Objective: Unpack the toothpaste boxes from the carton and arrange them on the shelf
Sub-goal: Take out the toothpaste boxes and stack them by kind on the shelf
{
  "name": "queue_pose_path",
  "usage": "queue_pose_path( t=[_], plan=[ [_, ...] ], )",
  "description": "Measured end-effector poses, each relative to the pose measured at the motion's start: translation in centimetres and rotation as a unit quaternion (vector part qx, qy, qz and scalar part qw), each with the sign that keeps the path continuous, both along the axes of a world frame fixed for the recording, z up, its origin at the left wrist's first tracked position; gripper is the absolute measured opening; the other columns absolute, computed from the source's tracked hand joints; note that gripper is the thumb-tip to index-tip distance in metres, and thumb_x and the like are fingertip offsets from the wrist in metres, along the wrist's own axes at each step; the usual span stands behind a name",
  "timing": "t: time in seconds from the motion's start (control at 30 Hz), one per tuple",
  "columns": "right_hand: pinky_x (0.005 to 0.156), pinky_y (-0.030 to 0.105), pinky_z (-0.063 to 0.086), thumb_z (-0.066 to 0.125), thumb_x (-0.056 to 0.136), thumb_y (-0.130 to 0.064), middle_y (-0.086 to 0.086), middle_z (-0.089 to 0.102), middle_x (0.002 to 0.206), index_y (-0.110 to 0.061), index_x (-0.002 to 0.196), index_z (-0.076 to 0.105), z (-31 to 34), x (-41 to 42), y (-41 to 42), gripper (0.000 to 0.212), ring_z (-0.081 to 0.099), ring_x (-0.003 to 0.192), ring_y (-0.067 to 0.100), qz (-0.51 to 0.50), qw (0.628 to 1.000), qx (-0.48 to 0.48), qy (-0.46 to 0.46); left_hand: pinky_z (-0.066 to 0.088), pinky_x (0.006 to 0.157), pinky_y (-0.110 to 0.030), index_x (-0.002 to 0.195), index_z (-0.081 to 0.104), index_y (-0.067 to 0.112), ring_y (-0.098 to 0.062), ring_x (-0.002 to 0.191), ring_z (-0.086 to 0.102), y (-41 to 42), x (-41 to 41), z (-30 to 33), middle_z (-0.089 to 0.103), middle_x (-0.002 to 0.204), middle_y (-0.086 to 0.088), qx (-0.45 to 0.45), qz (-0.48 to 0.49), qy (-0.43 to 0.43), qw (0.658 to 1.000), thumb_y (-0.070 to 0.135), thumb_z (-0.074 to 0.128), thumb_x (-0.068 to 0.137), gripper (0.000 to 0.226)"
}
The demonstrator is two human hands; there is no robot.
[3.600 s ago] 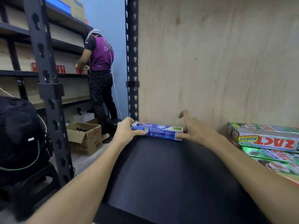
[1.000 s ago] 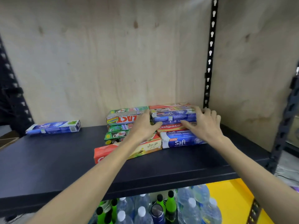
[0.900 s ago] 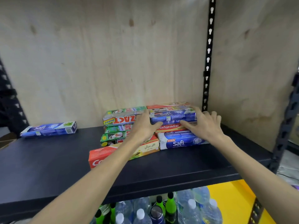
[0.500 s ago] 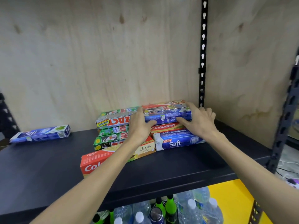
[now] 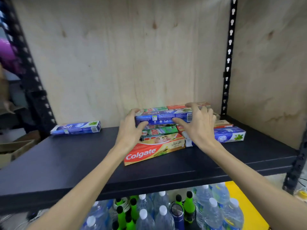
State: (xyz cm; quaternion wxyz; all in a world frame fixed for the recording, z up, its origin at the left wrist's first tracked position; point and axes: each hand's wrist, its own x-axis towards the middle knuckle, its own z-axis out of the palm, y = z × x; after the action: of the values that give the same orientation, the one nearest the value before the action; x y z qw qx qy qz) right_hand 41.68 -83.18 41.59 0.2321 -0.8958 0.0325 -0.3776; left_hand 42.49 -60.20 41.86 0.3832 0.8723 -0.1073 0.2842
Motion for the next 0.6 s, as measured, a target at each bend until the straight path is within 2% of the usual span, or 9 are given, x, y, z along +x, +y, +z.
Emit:
queue_pose_path(
  t=[0.1, 0.23, 0.33, 0.47, 0.6],
  plan=[
    [0.09, 0.046, 0.039, 0.07, 0.072, -0.074, 0.013, 0.066, 0.111, -0.023, 0.128, 0.059, 0.0, 0.2, 4.6, 0.076, 0.052, 0.111, 0.034, 0.043, 0.999, 0.0, 0.004, 0.051, 0.103, -0.041, 0.144, 0.047, 0.017, -0.018, 0.118, 0.062, 5.3, -1.1, 0.0, 0.064, 0.132, -0.003, 0.005, 0.026, 0.006, 1.0, 0.024, 0.071, 0.094, 0.056],
    [0.092, 0.047, 0.044, 0.076, 0.069, -0.069, 0.011, 0.071, 0.109, -0.024, 0.123, 0.062, -0.1, 1.2, 11.5, 0.071, 0.058, 0.111, 0.035, 0.113, 0.993, 0.003, 0.011, 0.049, 0.102, -0.047, 0.143, 0.044, 0.022, -0.027, 0.114, 0.062, 13.4, -1.8, -0.9, 0.068, 0.123, -0.005, 0.015, 0.069, 0.016, 0.997, 0.03, 0.071, 0.092, 0.059],
    [0.088, 0.044, 0.047, 0.079, 0.069, -0.064, 0.008, 0.073, 0.104, -0.025, 0.119, 0.065, 0.0, 2.0, 16.8, 0.065, 0.062, 0.105, 0.034, 0.158, 0.987, 0.004, 0.024, 0.049, 0.103, -0.045, 0.144, 0.043, 0.022, -0.022, 0.117, 0.063, 19.2, -2.0, -1.8, 0.067, 0.125, -0.002, 0.013, 0.093, 0.029, 0.995, 0.031, 0.071, 0.092, 0.059],
    [0.086, 0.043, 0.049, 0.084, 0.068, -0.056, 0.006, 0.073, 0.102, -0.022, 0.114, 0.065, -0.5, 3.7, 22.6, 0.06, 0.064, 0.099, 0.032, 0.215, 0.974, 0.007, 0.067, 0.052, 0.099, -0.036, 0.142, 0.045, 0.021, -0.012, 0.107, 0.068, 24.8, -2.1, -2.6, 0.071, 0.116, 0.004, -0.005, 0.109, 0.04, 0.993, 0.018, 0.07, 0.093, 0.055],
    [0.089, 0.043, 0.054, 0.089, 0.066, -0.05, 0.012, 0.074, 0.102, -0.014, 0.113, 0.068, -1.1, 6.3, 26.2, 0.062, 0.068, 0.1, 0.033, 0.248, 0.959, 0.009, 0.138, 0.047, 0.092, -0.023, 0.143, 0.045, 0.018, -0.012, 0.104, 0.067, 28.3, -1.3, -3.3, 0.068, 0.113, 0.007, 0.005, 0.129, 0.045, 0.991, 0.009, 0.07, 0.092, 0.058]
  ],
)
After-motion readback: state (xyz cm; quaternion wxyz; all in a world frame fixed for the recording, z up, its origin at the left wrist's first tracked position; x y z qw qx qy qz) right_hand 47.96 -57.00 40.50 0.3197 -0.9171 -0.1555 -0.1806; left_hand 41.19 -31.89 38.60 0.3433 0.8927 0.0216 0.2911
